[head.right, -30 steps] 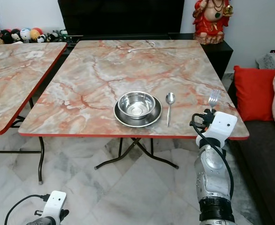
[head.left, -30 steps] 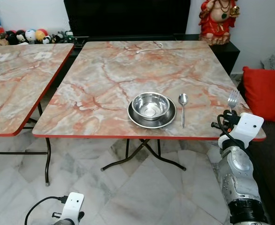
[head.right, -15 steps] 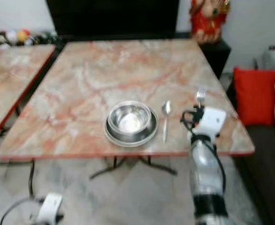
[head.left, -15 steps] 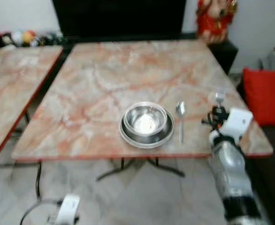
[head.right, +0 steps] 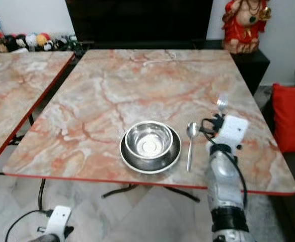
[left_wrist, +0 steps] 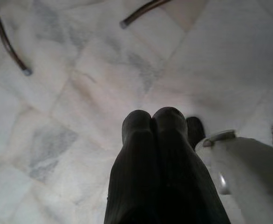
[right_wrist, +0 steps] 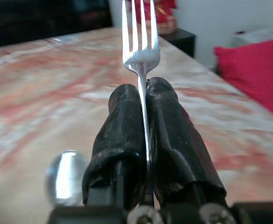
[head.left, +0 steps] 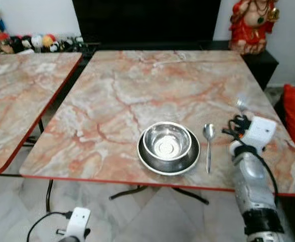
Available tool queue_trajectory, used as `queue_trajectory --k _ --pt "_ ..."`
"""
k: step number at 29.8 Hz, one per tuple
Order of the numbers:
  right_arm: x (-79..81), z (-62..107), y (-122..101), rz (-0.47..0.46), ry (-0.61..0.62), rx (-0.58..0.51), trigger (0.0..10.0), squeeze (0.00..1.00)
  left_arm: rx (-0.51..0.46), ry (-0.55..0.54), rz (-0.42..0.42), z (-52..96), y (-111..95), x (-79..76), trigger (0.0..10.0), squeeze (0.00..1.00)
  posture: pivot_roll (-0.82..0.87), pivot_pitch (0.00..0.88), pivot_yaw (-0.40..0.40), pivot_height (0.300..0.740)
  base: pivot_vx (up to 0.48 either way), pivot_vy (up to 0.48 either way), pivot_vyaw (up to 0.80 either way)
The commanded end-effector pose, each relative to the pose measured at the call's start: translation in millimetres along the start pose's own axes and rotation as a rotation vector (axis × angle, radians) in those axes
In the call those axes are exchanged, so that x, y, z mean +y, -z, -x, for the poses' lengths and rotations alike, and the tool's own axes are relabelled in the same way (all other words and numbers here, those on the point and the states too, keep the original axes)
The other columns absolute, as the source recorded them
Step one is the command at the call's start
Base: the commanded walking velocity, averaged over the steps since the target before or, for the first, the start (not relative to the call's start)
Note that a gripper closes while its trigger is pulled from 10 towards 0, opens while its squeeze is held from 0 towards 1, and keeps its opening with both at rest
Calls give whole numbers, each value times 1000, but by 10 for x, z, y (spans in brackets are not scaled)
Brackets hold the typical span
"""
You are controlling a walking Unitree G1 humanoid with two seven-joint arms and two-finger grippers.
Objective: Setting the table
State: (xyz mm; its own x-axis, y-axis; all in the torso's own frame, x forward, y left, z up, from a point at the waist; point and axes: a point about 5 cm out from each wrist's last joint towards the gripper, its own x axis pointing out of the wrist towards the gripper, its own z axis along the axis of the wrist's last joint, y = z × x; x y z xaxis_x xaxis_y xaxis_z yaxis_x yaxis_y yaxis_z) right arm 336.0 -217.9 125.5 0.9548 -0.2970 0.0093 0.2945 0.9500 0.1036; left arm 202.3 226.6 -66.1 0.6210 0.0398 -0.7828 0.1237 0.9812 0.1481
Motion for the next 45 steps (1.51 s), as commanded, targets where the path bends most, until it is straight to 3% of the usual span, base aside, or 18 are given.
queue_trajectory --k 1,2,6,9,17,37,45 --pt "22 -72 43 7 24 78 10000 0 18 -5 -8 10 34 38 10000 0 50 0 28 740 0 0 0" --pt "22 -119 70 -31 28 129 10000 0 17 -3 -10 8 28 35 10000 0 51 0 29 740 0 0 0" --pt "64 -205 61 -66 1 162 10000 0 15 -1 -8 5 18 29 10000 0 56 0 28 740 0 0 0" --pt "156 -270 117 -17 -65 234 10000 0 14 -2 -11 4 11 29 10000 0 54 0 28 740 0 0 0" --pt "232 -340 132 14 -62 279 10000 0 8 -10 -1 0 -11 38 10000 0 78 0 28 740 0 0 0" --pt "262 -268 347 120 -71 330 10000 0 13 -29 7 7 -3 81 10000 0 121 58 52 740 0 0 0" --pt "225 -221 433 111 -43 353 10000 0 21 -35 2 15 19 108 10000 0 135 77 64 740 0 0 0"
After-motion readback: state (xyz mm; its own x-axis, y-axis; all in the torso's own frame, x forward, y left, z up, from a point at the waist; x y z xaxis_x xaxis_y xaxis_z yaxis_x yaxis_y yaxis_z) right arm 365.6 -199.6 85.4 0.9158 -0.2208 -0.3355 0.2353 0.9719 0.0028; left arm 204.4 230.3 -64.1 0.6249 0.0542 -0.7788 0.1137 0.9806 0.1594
